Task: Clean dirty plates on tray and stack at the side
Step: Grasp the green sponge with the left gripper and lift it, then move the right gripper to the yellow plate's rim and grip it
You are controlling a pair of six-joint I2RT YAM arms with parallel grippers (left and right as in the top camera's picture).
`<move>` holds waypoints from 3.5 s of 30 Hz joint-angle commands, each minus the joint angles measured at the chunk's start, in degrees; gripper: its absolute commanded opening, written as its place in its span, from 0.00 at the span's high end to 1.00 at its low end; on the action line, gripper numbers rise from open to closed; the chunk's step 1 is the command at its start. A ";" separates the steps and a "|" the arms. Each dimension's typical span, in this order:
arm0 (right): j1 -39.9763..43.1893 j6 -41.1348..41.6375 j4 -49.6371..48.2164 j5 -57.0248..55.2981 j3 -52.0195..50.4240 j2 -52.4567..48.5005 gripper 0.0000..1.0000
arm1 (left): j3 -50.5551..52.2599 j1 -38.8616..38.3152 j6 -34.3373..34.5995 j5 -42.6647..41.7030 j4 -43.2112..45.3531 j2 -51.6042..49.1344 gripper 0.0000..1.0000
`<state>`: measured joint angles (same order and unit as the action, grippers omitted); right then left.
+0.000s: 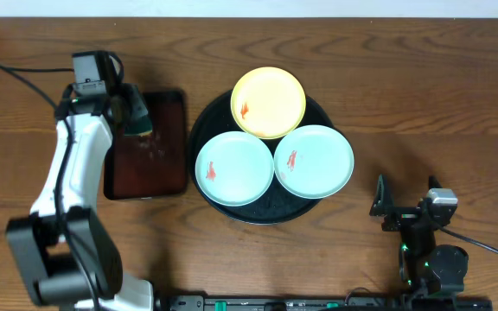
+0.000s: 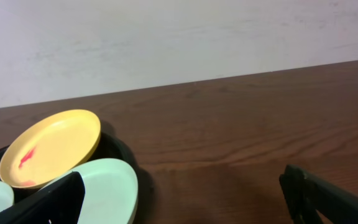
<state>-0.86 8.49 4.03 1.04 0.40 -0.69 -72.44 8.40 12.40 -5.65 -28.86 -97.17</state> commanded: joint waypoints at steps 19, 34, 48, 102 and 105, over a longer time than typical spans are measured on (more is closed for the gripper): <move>0.55 -0.44 0.24 -0.46 -0.09 0.31 0.01 | 3.65 -0.11 0.50 -1.40 4.48 -6.51 0.92; 0.55 3.87 -14.25 6.36 -0.09 0.31 0.01 | 4.31 -0.09 0.55 -1.38 5.99 3.43 0.93; 0.55 -12.09 12.48 15.15 37.42 -26.34 0.01 | 6.54 0.42 -0.04 -1.88 8.41 -1.46 0.92; -19.71 12.96 25.46 3.52 90.97 -123.95 0.73 | 6.60 0.42 1.38 -1.88 1.70 6.56 0.93; -20.24 12.94 25.51 3.48 90.97 -124.48 0.76 | 6.60 0.42 1.38 -1.88 1.68 6.56 0.93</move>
<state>-19.92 20.82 29.63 4.64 90.70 -123.35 -64.75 8.54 13.50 -7.38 -27.05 -90.59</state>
